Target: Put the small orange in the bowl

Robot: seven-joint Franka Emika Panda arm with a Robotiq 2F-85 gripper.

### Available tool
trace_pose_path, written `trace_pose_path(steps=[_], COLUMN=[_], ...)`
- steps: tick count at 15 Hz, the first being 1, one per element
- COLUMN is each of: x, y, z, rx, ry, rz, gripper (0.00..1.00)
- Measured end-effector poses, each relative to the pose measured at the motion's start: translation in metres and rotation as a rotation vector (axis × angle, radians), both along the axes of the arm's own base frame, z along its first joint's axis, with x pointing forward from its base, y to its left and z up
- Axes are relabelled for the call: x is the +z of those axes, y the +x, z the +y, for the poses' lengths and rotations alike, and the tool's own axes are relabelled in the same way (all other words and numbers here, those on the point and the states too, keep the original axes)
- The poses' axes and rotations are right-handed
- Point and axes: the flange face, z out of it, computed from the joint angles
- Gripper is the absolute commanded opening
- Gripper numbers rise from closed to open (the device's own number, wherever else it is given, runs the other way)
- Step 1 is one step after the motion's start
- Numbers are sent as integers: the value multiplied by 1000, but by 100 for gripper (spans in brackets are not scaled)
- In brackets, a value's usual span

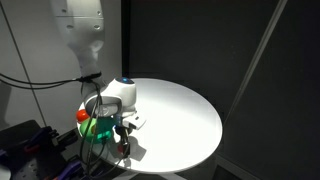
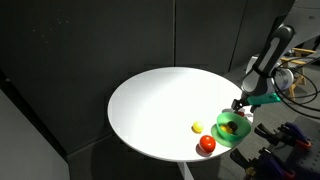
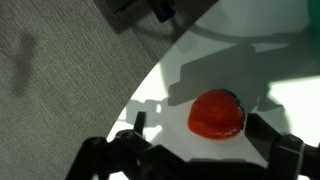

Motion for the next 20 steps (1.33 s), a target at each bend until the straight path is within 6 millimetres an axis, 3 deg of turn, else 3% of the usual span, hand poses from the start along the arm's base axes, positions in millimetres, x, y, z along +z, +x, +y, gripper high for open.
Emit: trace_pose_path(steps=[1, 2, 5, 7, 14, 20], x=[-1, -1, -3, -3, 2, 27], y=[0, 1, 1, 2, 3, 5], z=[0, 0, -1, -1, -4, -13], rx=[0, 0, 1, 1, 0, 10], ry=[0, 0, -1, -1, -1, 8], rz=[1, 1, 2, 3, 7, 32], gripper=[74, 68, 42, 30, 30, 30])
